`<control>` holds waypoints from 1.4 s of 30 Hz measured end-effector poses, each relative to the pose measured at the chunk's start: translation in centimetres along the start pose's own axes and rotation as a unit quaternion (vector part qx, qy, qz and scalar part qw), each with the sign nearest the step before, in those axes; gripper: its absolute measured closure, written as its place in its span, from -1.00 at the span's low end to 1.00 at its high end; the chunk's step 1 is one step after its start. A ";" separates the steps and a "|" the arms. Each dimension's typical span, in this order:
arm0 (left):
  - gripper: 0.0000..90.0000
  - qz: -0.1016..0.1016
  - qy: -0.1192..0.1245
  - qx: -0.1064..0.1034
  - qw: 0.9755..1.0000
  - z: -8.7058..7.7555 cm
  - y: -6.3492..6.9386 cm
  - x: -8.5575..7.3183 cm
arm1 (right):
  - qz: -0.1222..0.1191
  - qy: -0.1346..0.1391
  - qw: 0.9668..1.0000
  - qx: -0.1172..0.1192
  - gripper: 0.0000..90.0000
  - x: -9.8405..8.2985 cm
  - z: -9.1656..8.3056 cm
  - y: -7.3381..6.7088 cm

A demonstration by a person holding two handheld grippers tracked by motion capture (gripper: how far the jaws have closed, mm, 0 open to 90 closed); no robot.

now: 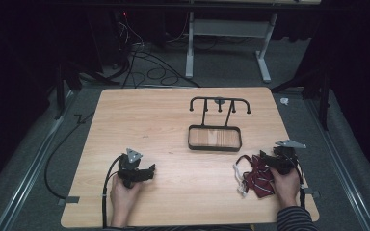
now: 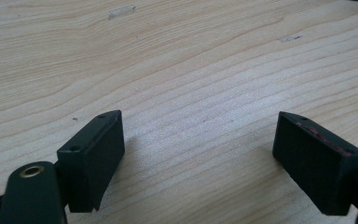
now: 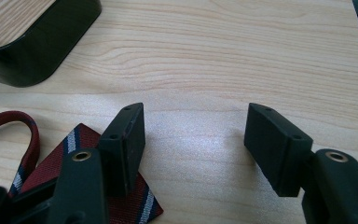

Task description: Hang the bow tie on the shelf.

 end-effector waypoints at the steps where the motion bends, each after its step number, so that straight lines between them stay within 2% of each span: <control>1: -0.62 0.000 0.000 0.000 1.000 0.0 0.0 0.0 | 0.000 0.000 1.000 0.000 -0.12 0.0 0.0 0.0; 4: -0.62 0.000 0.000 0.000 1.000 0.0 0.0 0.0 | 0.003 0.001 1.000 -0.002 -0.06 0.0 0.0 0.1; 13: -0.62 0.000 0.000 0.000 1.000 0.0 0.0 0.0 | 0.003 0.003 1.000 -0.003 -0.06 0.0 0.0 0.1; 21: -0.62 0.000 0.000 0.000 1.000 0.0 0.0 0.0 | 0.003 0.002 1.000 0.014 -0.04 0.0 -0.1 0.1; 24: -0.62 0.000 0.000 0.000 1.000 0.0 0.0 0.0 | -0.010 0.002 1.000 0.006 -0.04 0.0 -0.1 0.0; 28: -0.62 0.000 0.000 0.000 1.000 0.0 0.0 0.0 | -0.007 -0.001 1.000 0.006 0.11 -0.1 -0.2 0.1; 35: -0.62 0.000 0.000 0.000 1.000 0.0 0.0 0.0 | -0.011 0.008 1.000 0.021 0.18 0.1 -0.8 -0.3; 36: -0.62 0.000 0.000 0.000 1.000 0.0 0.0 0.0 | -0.013 0.018 0.999 0.030 0.20 0.2 -1.3 -0.5; 42: -0.62 0.000 0.000 0.000 1.000 0.0 0.0 0.0 | -0.024 0.025 0.998 0.053 0.30 0.1 -2.6 -1.0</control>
Point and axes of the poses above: each handheld gripper's, and its own axes: z roughly forward along the jaws, x roughly out of its top, y roughly to its right, the point moved 9 cm from there along z, roughly forward along the jaws, and after that the axes turned 12 degrees about -y, right-handed, at the moved point
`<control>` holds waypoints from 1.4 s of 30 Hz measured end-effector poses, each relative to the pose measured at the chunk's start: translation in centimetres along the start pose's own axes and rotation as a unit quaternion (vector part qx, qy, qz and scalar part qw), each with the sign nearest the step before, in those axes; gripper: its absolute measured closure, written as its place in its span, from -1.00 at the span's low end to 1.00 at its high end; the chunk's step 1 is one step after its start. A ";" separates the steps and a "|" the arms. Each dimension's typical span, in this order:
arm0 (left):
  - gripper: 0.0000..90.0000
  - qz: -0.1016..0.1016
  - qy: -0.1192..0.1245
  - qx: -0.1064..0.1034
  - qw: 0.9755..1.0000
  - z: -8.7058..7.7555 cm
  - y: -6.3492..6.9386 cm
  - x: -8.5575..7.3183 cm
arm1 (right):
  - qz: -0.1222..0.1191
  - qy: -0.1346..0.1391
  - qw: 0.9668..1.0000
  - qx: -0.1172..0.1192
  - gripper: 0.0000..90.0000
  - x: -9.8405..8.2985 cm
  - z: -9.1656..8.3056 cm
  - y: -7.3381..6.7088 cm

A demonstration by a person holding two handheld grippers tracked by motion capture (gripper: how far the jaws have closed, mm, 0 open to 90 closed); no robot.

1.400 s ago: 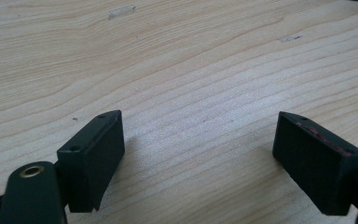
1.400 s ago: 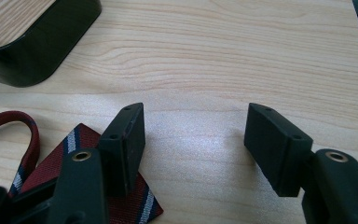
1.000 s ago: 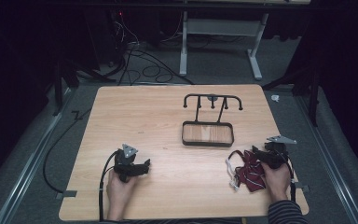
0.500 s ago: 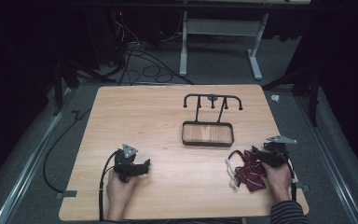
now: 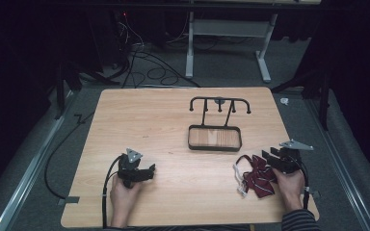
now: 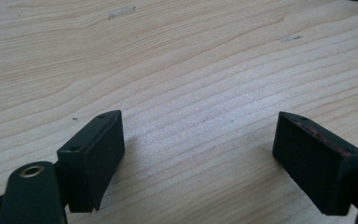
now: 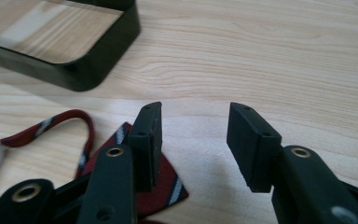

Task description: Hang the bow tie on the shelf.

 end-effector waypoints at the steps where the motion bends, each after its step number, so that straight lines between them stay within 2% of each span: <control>1: -0.62 0.000 0.000 0.000 1.000 0.0 0.0 0.0 | 0.000 0.000 1.000 0.000 0.30 0.0 0.0 0.0; 3: -0.62 0.000 0.000 0.000 1.000 0.0 0.0 0.0 | -0.007 0.002 1.000 0.012 0.36 -0.1 -0.5 -0.4; 12: -0.62 0.000 0.000 0.000 1.000 0.0 0.0 0.0 | -0.024 0.003 0.999 0.035 0.43 -0.5 -1.7 -2.0; 19: -0.62 0.000 0.000 0.000 1.000 0.0 0.0 0.0 | -0.036 0.001 0.998 0.050 0.40 -0.7 -1.9 -3.1; 23: -0.62 0.000 0.000 0.000 1.000 0.0 0.0 0.0 | -0.051 -0.002 0.997 0.056 0.41 -0.4 -1.7 -4.0; 29: -0.62 0.000 0.000 0.000 1.000 0.0 0.0 0.0 | -0.066 -0.011 0.996 0.066 0.42 0.2 -0.9 -5.6; 36: -0.62 0.000 0.000 0.000 1.000 0.0 0.0 0.0 | -0.073 -0.027 0.995 0.064 0.45 0.8 0.3 -6.0; 42: -0.62 0.000 0.000 0.000 1.000 0.0 0.0 0.0 | -0.068 -0.044 0.995 0.063 0.46 0.9 1.4 -5.9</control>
Point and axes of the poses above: each handheld gripper's, and its own axes: z roughly forward along the jaws, x roughly out of its top, y roughly to its right, the point moved 9 cm from there along z, roughly forward along the jaws, and after that the axes turned 12 degrees about -y, right-handed, at the moved point
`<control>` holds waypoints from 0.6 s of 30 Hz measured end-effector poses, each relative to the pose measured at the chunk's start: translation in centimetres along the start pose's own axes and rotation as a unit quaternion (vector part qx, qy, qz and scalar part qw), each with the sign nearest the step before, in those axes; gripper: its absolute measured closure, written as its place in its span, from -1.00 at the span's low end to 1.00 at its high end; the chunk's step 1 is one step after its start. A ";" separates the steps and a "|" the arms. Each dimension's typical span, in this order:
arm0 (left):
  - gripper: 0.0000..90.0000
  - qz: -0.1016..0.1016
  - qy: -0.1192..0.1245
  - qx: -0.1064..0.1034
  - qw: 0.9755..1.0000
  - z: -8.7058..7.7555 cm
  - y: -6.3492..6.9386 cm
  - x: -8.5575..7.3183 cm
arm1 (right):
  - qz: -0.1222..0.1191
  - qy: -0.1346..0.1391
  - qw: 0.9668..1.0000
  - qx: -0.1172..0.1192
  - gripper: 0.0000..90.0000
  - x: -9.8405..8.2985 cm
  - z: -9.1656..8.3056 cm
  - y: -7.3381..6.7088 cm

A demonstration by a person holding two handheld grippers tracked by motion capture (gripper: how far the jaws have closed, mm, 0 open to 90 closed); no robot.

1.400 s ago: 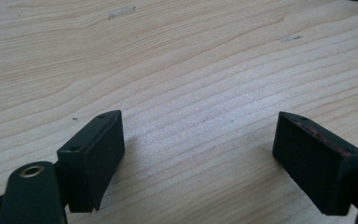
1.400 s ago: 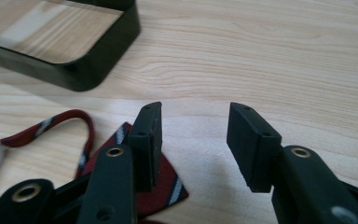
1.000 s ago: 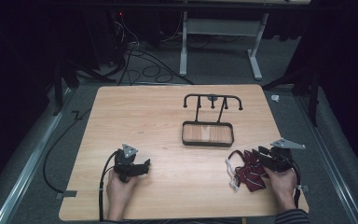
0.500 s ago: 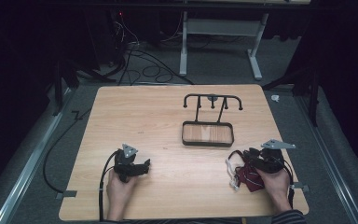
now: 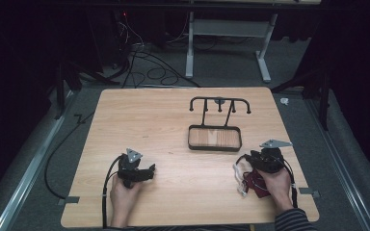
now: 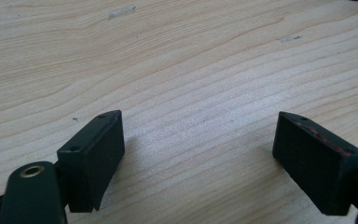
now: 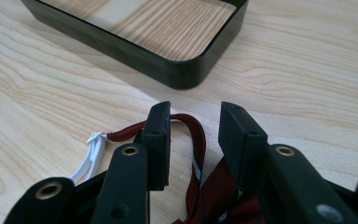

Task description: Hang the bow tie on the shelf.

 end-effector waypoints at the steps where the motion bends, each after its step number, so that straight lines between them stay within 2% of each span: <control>1: -0.62 0.000 0.000 0.000 1.000 0.0 0.0 0.0 | 0.000 -0.001 1.000 0.000 0.46 0.0 0.1 0.0; 9: -0.62 0.000 0.000 0.000 1.000 0.0 0.0 0.0 | -0.003 -0.012 1.000 -0.003 0.49 0.1 0.8 0.3; 18: -0.62 0.000 0.000 0.000 1.000 0.0 0.0 0.0 | -0.015 -0.026 1.000 -0.009 0.66 0.0 1.7 0.0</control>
Point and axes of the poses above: each handheld gripper's, and its own axes: z roughly forward along the jaws, x roughly out of its top, y roughly to its right, the point moved 9 cm from there along z, roughly forward along the jaws, and after that the axes turned 12 degrees about -y, right-handed, at the moved point
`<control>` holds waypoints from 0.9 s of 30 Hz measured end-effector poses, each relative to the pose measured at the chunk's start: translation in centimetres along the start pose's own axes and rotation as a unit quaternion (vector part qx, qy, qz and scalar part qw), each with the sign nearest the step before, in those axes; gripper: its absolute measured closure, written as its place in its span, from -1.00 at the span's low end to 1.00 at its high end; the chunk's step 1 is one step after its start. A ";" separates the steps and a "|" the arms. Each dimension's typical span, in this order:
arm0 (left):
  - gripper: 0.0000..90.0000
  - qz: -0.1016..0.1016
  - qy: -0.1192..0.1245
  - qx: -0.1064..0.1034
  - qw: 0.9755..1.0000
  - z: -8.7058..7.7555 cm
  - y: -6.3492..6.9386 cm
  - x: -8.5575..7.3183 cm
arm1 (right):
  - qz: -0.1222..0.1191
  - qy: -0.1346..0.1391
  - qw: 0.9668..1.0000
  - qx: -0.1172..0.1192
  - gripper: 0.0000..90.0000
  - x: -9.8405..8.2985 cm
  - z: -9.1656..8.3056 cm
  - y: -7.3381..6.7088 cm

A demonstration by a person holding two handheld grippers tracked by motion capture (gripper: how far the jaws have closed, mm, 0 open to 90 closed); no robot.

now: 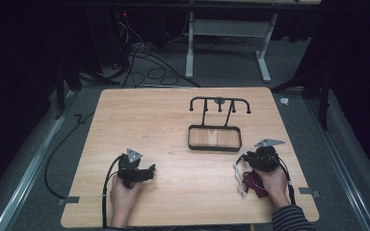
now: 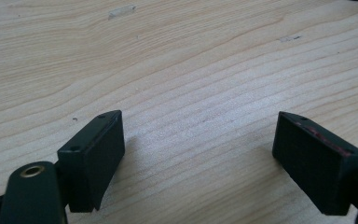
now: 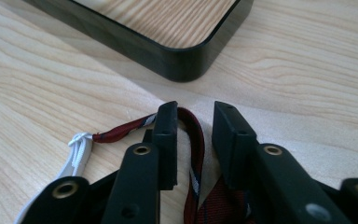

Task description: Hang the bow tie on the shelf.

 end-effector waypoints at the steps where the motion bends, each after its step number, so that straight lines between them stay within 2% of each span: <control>1: -0.62 0.000 0.000 0.000 1.000 0.0 0.0 0.0 | -0.001 -0.001 1.000 -0.001 0.69 0.0 0.0 0.0; 5: -0.62 0.000 0.000 0.000 1.000 0.0 0.0 0.0 | -0.010 -0.004 1.000 -0.007 0.80 -0.1 0.0 -0.1; 8: -0.62 0.000 0.000 0.000 1.000 0.0 0.0 0.0 | -0.028 -0.006 0.999 -0.021 0.90 -0.1 0.0 -0.3; 11: -0.62 0.000 0.000 0.000 1.000 0.0 0.0 0.0 | -0.038 -0.010 0.999 -0.022 1.00 -0.1 0.0 -0.6; 19: -0.62 0.000 0.000 0.000 1.000 0.0 0.0 0.0 | -0.036 0.001 0.999 -0.012 1.00 -0.1 -0.4 -0.7; 27: -0.62 0.000 0.000 0.000 1.000 0.0 0.0 0.0 | -0.033 0.031 0.999 -0.007 1.00 0.2 -2.4 -0.8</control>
Point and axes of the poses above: each handheld gripper's, and its own axes: z roughly forward along the jaws, x roughly out of its top, y roughly to its right, the point moved 9 cm from there along z, roughly forward along the jaws, and after that the axes turned 12 degrees about -y, right-handed, at the moved point
